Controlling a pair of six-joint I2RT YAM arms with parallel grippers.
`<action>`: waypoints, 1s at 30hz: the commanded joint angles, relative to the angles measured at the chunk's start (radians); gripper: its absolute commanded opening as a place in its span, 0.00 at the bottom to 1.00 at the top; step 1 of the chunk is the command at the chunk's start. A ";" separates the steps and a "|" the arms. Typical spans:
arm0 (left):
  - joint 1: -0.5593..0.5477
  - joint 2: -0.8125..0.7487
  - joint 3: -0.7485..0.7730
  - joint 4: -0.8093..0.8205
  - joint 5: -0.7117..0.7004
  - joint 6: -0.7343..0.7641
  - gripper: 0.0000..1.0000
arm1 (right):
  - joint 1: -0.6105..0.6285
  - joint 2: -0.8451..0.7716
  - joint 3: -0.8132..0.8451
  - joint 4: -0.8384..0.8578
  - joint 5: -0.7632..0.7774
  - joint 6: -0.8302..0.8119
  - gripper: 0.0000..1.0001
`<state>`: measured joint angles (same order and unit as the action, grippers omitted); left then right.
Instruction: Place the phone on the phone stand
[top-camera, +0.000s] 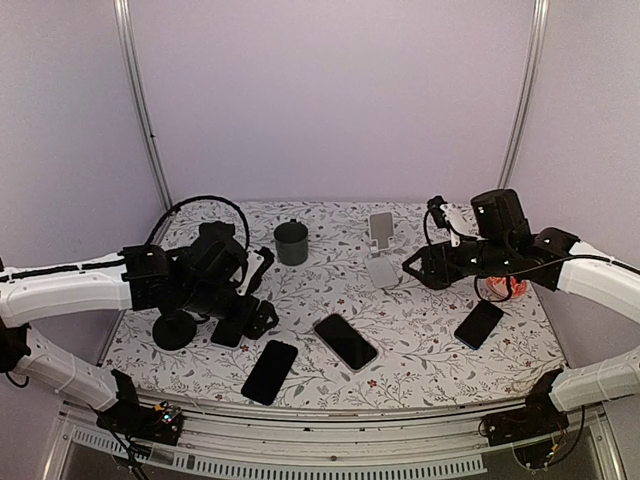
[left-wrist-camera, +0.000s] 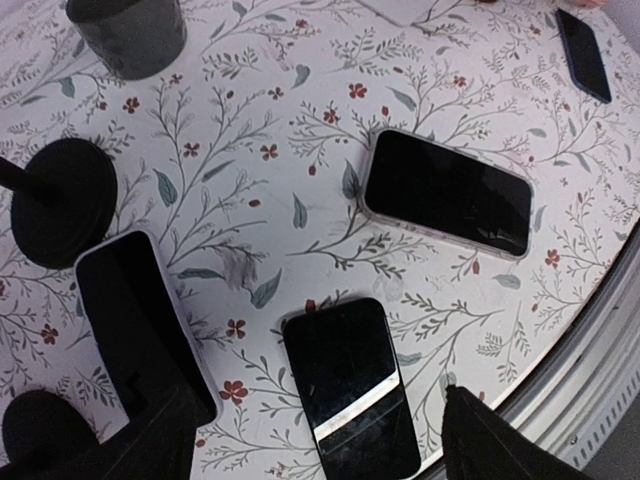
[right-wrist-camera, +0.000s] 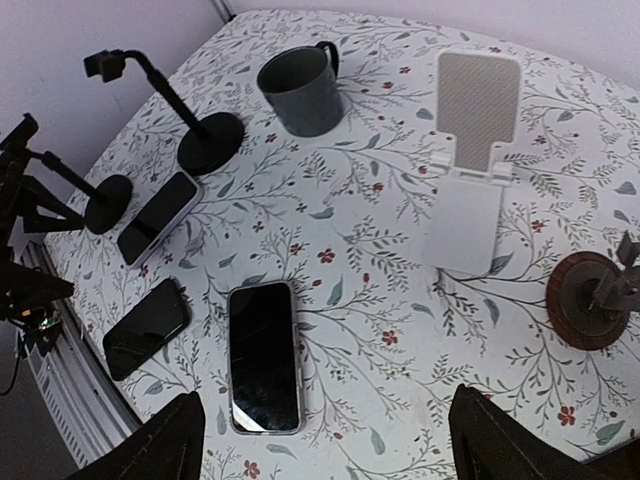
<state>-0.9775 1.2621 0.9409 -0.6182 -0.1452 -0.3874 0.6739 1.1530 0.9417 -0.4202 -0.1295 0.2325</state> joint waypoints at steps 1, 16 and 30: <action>-0.023 -0.022 -0.056 -0.030 0.101 -0.099 0.86 | 0.113 0.046 -0.040 0.060 -0.019 0.057 0.85; -0.125 0.199 0.139 -0.206 0.021 -0.200 0.99 | 0.256 0.193 0.002 0.016 0.035 0.226 0.99; -0.105 0.259 0.610 -0.322 -0.228 -0.057 0.99 | 0.257 0.303 0.083 -0.077 0.054 0.242 0.99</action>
<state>-1.0908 1.5013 1.5017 -0.9001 -0.2886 -0.4824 0.9272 1.3987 0.9695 -0.4694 -0.0654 0.4587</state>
